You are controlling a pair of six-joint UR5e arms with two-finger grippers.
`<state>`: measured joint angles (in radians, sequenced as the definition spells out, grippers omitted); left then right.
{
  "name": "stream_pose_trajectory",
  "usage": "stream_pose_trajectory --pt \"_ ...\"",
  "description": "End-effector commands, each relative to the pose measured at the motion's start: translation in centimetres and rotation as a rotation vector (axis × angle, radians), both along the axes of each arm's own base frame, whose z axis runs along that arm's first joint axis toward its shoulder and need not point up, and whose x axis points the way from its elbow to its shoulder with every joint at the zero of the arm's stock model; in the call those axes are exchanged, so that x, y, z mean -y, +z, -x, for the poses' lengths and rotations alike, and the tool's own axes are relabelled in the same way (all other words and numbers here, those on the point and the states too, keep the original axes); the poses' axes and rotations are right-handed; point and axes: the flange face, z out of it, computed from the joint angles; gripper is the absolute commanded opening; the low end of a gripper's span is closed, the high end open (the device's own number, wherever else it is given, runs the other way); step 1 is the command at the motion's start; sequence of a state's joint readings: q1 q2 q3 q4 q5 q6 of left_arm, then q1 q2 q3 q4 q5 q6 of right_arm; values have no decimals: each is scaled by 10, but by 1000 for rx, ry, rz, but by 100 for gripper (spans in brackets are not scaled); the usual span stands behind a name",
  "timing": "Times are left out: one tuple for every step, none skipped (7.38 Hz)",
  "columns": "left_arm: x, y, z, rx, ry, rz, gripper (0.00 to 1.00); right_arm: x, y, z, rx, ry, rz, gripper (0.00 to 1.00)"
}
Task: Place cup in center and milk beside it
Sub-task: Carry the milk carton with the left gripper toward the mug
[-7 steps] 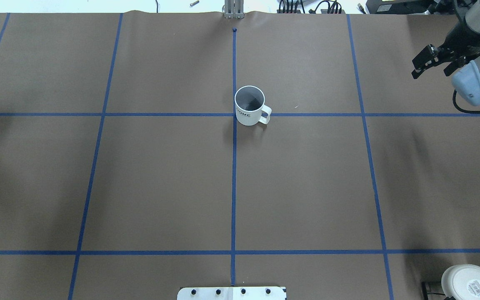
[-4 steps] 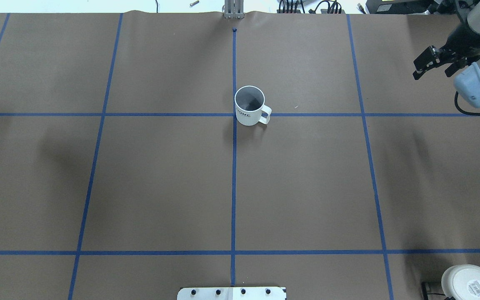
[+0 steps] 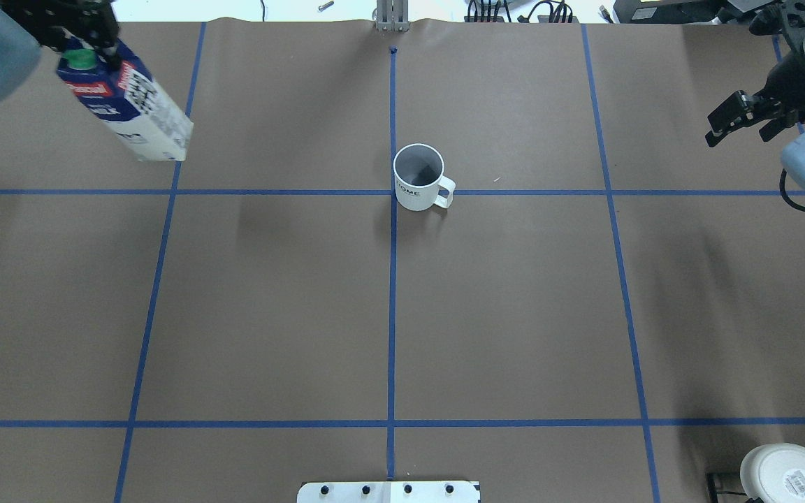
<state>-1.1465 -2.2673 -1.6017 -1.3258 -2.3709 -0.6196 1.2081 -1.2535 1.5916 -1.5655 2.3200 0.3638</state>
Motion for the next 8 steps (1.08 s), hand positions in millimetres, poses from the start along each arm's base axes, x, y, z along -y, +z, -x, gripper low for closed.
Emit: stream_pose_trajectory --pt "4 -66 -119 -5 -84 53 0 -4 7 -1 -6 -2 3 100" --pt "5 -84 -151 10 -111 83 0 -4 7 -2 -6 0 3 100" --pt "4 -105 -175 10 -106 100 0 -4 5 -1 -4 2 7 100" --pt "-9 -123 -207 40 -133 76 0 -4 6 -1 -5 2 8 100" --pt "-18 -143 -225 43 -157 75 0 -3 5 -1 -4 2 7 100" --pt "-31 -144 -240 46 -136 73 0 -4 6 -1 -3 1 9 100" --pt "-40 -142 -256 67 -138 50 0 -3 9 -1 -6 0 15 100" --pt "-48 -141 -267 74 -133 49 0 -2 7 0 -5 1 13 100"
